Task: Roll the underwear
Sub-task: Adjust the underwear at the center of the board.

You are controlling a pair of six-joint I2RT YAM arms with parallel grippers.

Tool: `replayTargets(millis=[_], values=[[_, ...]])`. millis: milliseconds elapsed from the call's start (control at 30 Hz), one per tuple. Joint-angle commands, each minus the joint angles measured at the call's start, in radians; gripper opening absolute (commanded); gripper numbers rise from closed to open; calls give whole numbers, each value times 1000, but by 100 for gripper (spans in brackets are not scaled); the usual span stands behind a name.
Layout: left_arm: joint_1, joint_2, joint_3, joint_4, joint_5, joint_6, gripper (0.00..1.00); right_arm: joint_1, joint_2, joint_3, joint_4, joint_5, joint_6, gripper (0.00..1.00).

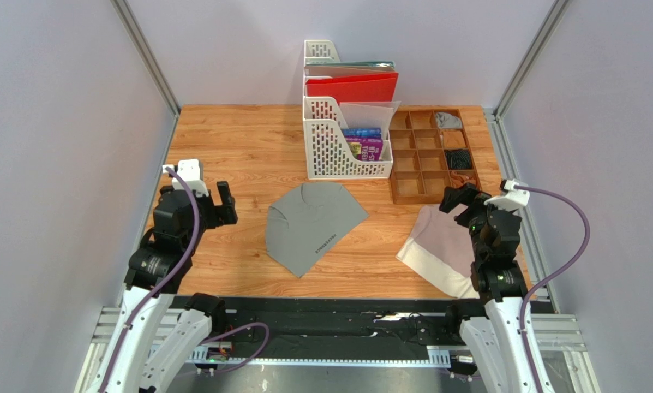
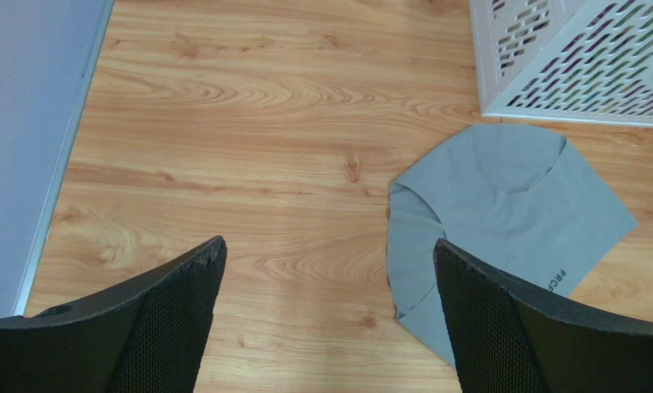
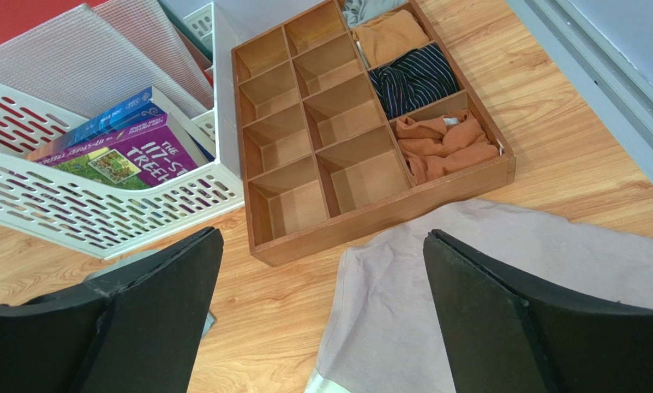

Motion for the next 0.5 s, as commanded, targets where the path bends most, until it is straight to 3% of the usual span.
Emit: replayTargets(millis=[0, 467], values=[[2, 3, 27, -15, -21, -33, 99, 2, -15, 31, -25, 32, 10, 100], [2, -14, -17, -24, -4, -51, 99, 2, -26, 22, -18, -22, -24, 100]])
